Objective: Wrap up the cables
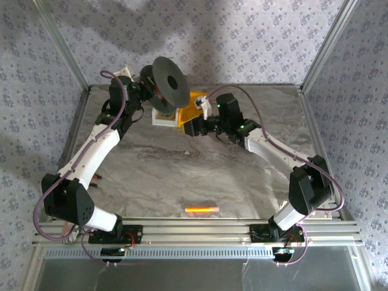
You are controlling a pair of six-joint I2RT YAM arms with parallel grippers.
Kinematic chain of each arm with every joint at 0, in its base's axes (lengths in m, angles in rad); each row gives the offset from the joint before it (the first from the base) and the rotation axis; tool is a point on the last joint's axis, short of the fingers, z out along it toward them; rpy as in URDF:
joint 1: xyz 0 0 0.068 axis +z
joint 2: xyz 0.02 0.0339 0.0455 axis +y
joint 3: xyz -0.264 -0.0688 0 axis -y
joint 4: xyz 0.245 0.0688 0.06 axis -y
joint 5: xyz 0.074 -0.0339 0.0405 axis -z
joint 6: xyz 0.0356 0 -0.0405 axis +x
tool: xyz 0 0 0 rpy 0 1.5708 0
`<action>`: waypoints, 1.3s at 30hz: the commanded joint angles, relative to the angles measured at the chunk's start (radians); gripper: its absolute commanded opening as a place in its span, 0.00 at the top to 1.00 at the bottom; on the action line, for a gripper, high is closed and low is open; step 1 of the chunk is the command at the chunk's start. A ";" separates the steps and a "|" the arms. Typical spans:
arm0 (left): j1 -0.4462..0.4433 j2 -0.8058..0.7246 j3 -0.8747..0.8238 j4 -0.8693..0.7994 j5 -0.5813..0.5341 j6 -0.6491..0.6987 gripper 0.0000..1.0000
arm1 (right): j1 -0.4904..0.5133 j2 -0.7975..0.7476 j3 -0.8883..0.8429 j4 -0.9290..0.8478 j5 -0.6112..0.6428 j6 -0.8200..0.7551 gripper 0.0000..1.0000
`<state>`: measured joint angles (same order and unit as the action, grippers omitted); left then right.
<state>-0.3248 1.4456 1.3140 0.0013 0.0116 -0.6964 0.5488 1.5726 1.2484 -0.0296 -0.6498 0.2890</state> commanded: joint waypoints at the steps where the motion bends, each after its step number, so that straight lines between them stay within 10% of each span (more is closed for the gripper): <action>1: -0.005 -0.038 0.075 0.028 0.251 0.191 1.00 | -0.101 -0.090 0.066 -0.068 -0.172 0.002 0.00; 10: -0.003 -0.030 0.121 -0.152 0.649 0.456 1.00 | -0.313 -0.111 0.164 -0.186 -0.339 -0.020 0.00; 23: -0.005 -0.013 0.146 -0.152 0.806 0.471 1.00 | -0.347 0.018 0.164 0.059 -0.390 0.250 0.00; 39: -0.005 -0.001 0.159 -0.159 0.806 0.471 1.00 | -0.331 0.020 0.156 0.157 -0.447 0.317 0.58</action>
<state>-0.3275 1.4570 1.4113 -0.2108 0.7631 -0.2279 0.2081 1.5963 1.4033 0.0948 -1.0676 0.5930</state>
